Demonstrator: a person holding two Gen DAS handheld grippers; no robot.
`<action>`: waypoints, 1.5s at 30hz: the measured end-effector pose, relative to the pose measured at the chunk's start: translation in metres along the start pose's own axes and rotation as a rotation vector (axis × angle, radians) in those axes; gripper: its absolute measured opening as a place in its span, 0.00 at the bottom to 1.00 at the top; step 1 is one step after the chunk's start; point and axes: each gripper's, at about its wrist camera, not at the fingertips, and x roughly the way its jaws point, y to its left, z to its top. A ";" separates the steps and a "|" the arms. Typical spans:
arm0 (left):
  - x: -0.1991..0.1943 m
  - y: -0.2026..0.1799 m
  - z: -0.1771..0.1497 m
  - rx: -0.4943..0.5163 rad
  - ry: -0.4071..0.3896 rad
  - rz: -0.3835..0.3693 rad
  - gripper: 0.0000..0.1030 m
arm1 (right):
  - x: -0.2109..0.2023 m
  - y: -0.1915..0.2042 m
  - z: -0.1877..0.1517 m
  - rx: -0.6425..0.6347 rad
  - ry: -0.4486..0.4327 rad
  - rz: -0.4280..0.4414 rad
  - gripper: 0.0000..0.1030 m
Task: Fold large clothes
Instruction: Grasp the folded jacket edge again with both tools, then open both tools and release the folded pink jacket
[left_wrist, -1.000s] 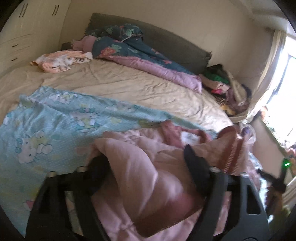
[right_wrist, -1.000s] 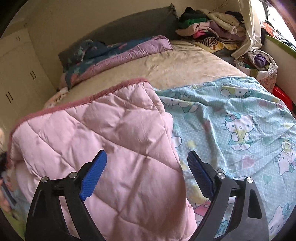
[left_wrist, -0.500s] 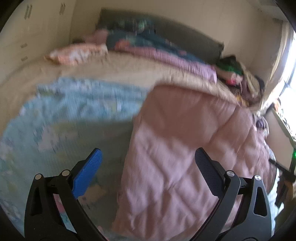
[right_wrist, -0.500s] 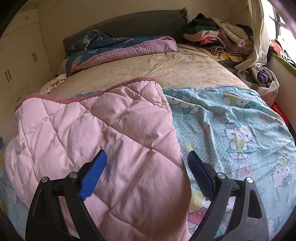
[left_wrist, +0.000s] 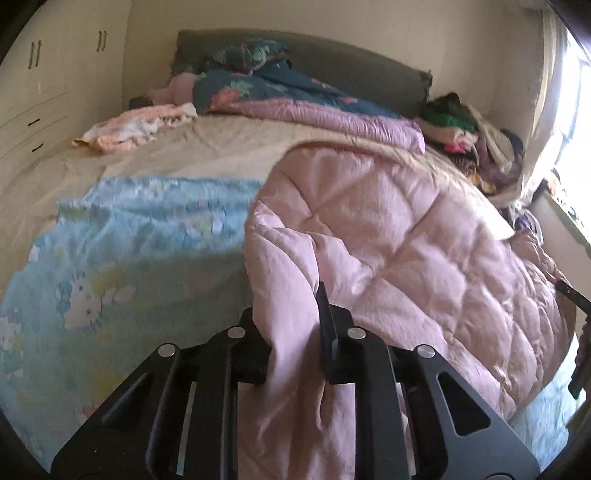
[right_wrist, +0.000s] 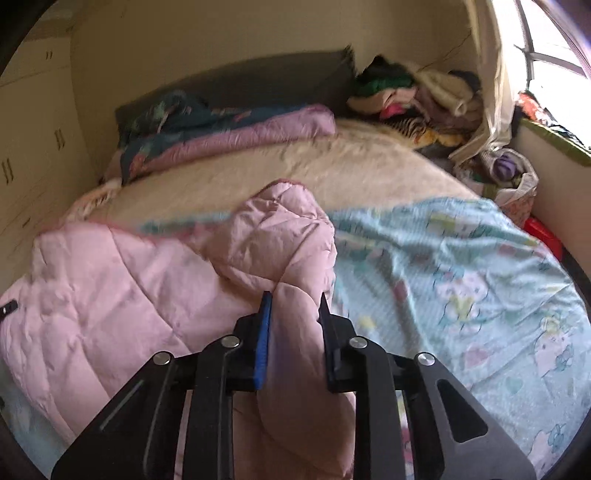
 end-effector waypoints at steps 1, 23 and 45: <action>0.002 -0.001 0.005 0.002 -0.011 0.006 0.11 | 0.001 0.000 0.005 0.005 -0.006 -0.007 0.20; 0.073 0.010 0.004 -0.027 0.079 0.048 0.16 | 0.102 0.002 -0.002 -0.045 0.181 -0.214 0.20; -0.016 -0.006 -0.002 -0.097 0.048 0.028 0.91 | -0.038 0.003 -0.019 0.099 0.057 -0.006 0.96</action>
